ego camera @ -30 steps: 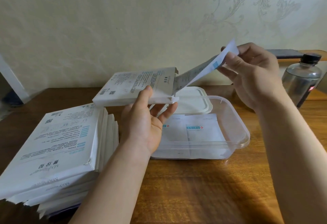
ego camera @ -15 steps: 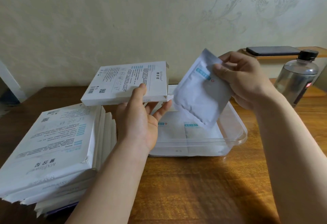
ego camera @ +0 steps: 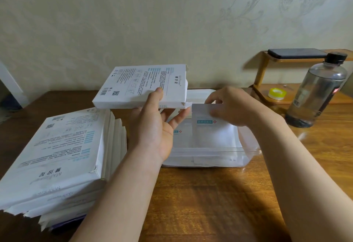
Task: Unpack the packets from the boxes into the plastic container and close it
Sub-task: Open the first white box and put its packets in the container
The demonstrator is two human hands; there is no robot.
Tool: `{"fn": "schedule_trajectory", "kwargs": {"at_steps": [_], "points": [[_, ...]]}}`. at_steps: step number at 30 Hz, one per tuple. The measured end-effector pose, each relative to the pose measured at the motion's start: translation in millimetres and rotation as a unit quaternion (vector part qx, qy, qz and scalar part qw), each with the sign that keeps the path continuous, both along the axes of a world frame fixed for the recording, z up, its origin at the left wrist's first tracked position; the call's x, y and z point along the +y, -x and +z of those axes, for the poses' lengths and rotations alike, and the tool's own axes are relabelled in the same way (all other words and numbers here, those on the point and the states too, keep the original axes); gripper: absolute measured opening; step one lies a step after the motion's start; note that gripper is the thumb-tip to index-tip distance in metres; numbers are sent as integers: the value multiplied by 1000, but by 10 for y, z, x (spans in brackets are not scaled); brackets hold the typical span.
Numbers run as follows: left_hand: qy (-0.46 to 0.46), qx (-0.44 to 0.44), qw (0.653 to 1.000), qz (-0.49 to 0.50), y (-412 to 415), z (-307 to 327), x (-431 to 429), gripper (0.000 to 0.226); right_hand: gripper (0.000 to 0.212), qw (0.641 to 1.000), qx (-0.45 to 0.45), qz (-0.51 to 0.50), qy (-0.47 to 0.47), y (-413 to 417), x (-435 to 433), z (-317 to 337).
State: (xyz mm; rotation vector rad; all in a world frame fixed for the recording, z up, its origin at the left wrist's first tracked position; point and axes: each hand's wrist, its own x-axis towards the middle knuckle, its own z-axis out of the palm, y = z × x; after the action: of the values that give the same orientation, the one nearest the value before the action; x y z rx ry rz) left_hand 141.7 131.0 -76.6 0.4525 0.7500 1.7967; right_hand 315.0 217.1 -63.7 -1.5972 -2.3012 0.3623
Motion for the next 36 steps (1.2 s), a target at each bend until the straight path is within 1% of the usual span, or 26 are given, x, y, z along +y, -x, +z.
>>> {"fn": "schedule_trajectory", "kwargs": {"at_steps": [2, 4, 6, 7, 10, 13, 15, 16, 19, 20, 22, 28, 36], "points": [[0, 0, 1000, -2, 4, -2, 1, 16, 41, 996, -79, -14, -43, 41, -14, 26], [-1, -1, 1000, 1, 2, -3, 3, 16, 45, 992, -111, -5, -56, 99, -69, 78], [0, 2, 1000, 2, -5, -7, 2, 17, 49, 991, -135, 22, 2, 185, -172, 113], [1, 3, 1000, 1, -7, -9, 0, 18, 57, 985, -166, 34, 40, 235, -215, 99], [1, -3, 1000, -8, -7, -7, -6, 24, 85, 950, -276, 75, 125, 366, -282, -15], [-1, -7, 1000, -10, 4, -5, -6, 27, 96, 930, -316, 76, 169, 406, -232, -127], [-1, -7, 1000, -12, 5, -8, -2, 27, 90, 928, -324, 59, 175, 394, -198, -158], [-1, -7, 1000, -13, 4, -7, -1, 27, 83, 926, -330, 52, 175, 384, -187, -168], [2, -9, 1000, -14, 9, -8, -2, 26, 49, 925, -341, 41, 163, 352, -173, -190], [2, -9, 1000, -15, 11, -7, -1, 26, 42, 927, -339, 38, 158, 341, -165, -200], [2, -8, 1000, -15, 15, -10, 0, 26, 35, 928, -336, 32, 154, 330, -154, -211], [5, -10, 1000, -13, 16, -6, 4, 32, 36, 925, -340, 29, 165, 311, -175, -191], [-3, -7, 1000, -6, -6, 13, -18, 21, 50, 925, -329, 35, 186, 309, -214, -139]]}}
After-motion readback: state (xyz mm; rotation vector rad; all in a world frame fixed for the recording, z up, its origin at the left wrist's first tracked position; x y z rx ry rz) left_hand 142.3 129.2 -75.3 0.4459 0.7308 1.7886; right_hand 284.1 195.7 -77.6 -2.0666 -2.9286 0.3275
